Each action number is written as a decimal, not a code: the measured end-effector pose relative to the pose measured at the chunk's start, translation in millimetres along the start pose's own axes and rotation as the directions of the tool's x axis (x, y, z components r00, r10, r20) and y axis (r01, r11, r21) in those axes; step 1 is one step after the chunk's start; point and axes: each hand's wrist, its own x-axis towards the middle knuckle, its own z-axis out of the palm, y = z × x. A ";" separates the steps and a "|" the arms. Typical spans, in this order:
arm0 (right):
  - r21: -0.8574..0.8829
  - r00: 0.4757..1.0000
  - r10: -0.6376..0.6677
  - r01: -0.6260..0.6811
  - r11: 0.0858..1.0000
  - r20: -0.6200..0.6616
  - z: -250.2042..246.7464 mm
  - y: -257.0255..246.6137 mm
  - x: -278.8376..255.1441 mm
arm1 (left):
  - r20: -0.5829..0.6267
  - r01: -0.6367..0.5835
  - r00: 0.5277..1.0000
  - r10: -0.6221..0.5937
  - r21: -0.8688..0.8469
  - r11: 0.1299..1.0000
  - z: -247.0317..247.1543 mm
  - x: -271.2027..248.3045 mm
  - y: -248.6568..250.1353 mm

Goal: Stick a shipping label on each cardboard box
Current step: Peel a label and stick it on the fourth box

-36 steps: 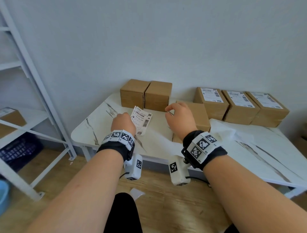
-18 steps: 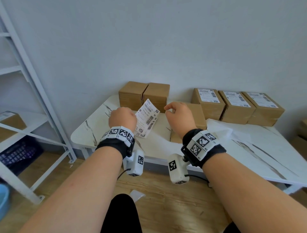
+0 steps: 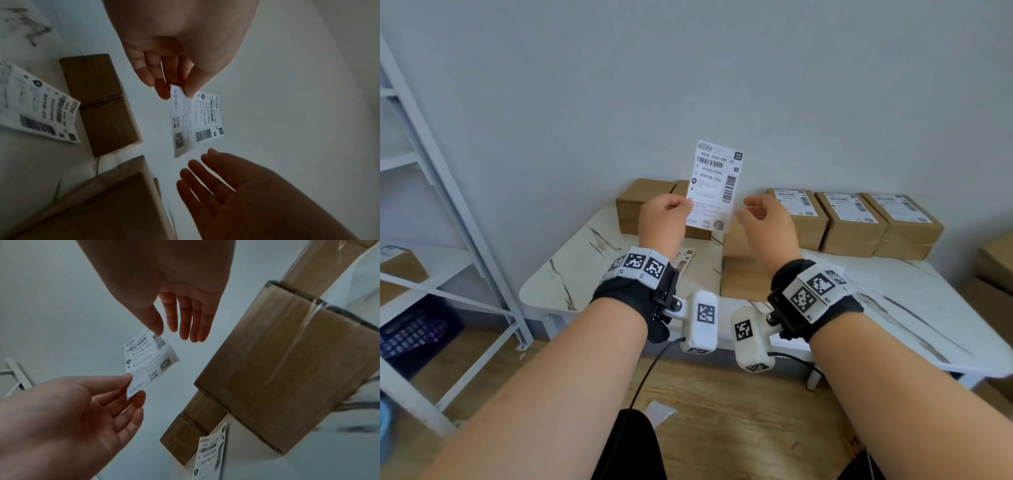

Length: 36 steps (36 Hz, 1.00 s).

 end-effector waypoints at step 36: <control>0.173 0.989 0.111 -0.126 0.977 0.095 -63.8 42.4 9.7 | 0.243 0.101 0.965 -0.094 -0.013 0.995 82.5 -15.2 4.2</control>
